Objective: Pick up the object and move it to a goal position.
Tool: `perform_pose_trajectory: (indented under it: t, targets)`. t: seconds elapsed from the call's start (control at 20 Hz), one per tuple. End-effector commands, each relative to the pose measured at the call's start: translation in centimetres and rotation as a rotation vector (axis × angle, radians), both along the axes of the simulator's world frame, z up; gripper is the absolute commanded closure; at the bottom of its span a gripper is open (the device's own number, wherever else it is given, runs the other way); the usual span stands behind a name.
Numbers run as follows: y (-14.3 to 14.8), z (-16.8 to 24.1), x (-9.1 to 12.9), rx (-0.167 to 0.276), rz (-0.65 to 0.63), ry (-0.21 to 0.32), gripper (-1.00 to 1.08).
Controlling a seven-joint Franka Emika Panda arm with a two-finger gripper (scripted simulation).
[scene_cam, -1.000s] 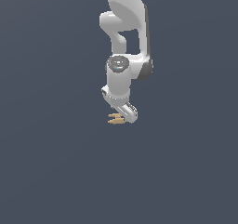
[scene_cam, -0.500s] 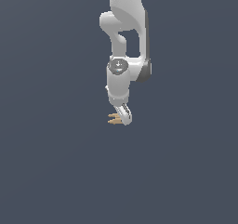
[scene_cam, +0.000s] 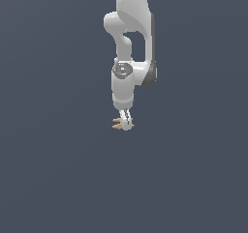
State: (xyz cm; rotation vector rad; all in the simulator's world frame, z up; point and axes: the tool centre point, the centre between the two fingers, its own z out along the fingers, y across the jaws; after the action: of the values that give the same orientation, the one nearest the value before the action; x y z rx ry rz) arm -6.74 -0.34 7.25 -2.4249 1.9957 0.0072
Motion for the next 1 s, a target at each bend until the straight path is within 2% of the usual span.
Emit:
perform_pose_trajectory:
  t: [0.0,0.3,0.6,0.95]
  targets:
    - [-0.1,-0.2,-0.2,-0.002,-0.043,-0.001,-0.92]
    - [-0.2,-0.5,-0.5,-0.004,-0.098,-0.003,-0.92]
    - [-0.2,-0.7,-0.5,-0.004,-0.1,-0.002,-0.92]
    - [-0.2,-3.1,-0.6,-0.004,-0.103,-0.002,-0.92]
